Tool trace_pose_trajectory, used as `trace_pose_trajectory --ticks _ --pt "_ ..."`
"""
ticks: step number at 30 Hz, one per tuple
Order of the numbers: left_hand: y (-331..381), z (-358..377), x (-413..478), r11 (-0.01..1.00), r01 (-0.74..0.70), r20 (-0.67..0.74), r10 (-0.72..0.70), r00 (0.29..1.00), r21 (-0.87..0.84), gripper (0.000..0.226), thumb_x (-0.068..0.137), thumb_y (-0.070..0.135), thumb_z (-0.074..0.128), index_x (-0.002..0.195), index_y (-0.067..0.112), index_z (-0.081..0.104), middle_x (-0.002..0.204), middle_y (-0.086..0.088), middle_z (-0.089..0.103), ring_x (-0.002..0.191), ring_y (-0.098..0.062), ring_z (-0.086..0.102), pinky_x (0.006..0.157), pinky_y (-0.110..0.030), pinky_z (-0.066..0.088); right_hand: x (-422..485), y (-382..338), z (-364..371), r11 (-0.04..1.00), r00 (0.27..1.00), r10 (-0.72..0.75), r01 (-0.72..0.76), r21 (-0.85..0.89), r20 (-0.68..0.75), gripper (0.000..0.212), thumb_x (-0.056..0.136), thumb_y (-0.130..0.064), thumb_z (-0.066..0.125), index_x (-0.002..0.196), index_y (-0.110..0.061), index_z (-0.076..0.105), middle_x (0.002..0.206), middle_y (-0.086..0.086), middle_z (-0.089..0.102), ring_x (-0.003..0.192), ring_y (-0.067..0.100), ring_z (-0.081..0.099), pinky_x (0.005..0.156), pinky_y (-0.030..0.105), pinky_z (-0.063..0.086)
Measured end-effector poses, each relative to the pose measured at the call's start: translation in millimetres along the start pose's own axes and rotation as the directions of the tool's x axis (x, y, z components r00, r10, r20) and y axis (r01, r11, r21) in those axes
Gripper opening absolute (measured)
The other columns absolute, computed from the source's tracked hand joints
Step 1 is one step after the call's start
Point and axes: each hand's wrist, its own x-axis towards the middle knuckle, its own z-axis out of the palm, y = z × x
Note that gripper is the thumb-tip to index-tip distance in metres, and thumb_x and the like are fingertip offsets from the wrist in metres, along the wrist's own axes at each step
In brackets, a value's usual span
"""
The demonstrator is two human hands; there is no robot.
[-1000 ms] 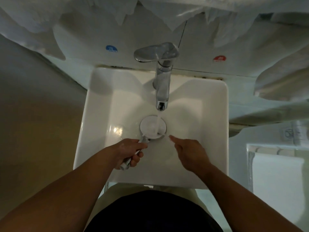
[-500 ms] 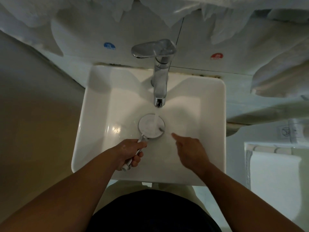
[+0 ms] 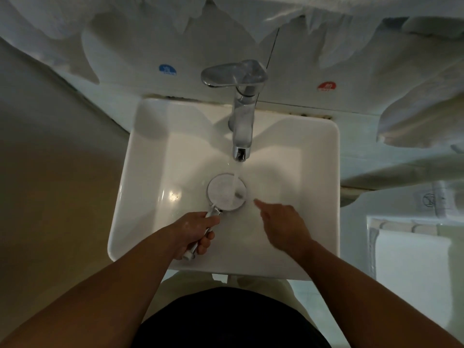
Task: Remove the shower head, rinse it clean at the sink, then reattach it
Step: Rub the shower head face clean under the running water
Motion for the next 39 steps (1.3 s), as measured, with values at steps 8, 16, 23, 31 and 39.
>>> trace_pose_trajectory --ticks 8,16,23,31,39 --pt "-7 -2 3 0.999 0.01 -0.019 -0.009 1.0 0.039 0.022 0.101 0.027 0.058 0.114 0.01 0.061 0.062 -0.006 0.051 0.041 -0.012 0.038 0.038 -0.022 0.035 7 -9 14 0.999 0.998 -0.039 0.039 -0.003 0.042 0.05 0.105 -0.025 0.038 0.152 -0.039 0.039 0.125 0.01 0.069 0.1 0.03 0.068 0.085 0.039 0.055" --pt "-9 -1 3 0.997 -0.008 -0.013 0.009 1.0 0.075 0.026 0.101 0.031 0.056 0.119 0.013 0.061 0.064 -0.006 0.052 0.042 -0.013 0.04 0.04 -0.023 0.036 13 -25 21 0.993 0.991 -0.119 0.119 0.0 0.053 0.05 0.104 -0.023 0.039 0.153 -0.036 0.038 0.128 0.011 0.068 0.1 0.029 0.068 0.087 0.043 0.057" --pt "-5 0 -2 0.994 -0.01 -0.015 0.012 1.0 0.109 0.033 0.102 0.03 0.055 0.123 0.005 0.057 0.064 -0.006 0.05 0.041 -0.012 0.039 0.039 -0.022 0.035 18 -32 16 0.986 0.981 -0.162 0.164 -0.009 0.105 0.051 0.102 -0.027 0.043 0.151 -0.042 0.039 0.136 0.01 0.063 0.112 0.033 0.066 0.094 0.042 0.055" --pt "0 -3 -4 0.99 0.006 -0.009 -0.005 1.0 0.139 0.025 0.102 0.031 0.056 0.118 0.012 0.061 0.065 -0.007 0.051 0.04 -0.012 0.04 0.039 -0.023 0.037 19 -48 10 0.974 0.965 -0.215 0.223 -0.036 0.15 0.051 0.102 -0.024 0.044 0.15 -0.041 0.043 0.138 0.012 0.061 0.117 0.035 0.063 0.097 0.042 0.053" --pt "-1 -5 0 0.985 0.008 -0.014 -0.005 1.0 0.174 0.023 0.101 0.032 0.056 0.113 0.013 0.063 0.066 -0.007 0.053 0.04 -0.014 0.04 0.038 -0.023 0.038 31 -50 6 0.935 0.921 -0.294 0.333 -0.121 0.255 0.054 0.098 -0.021 0.047 0.149 -0.035 0.044 0.138 0.01 0.06 0.12 0.037 0.059 0.097 0.045 0.052"
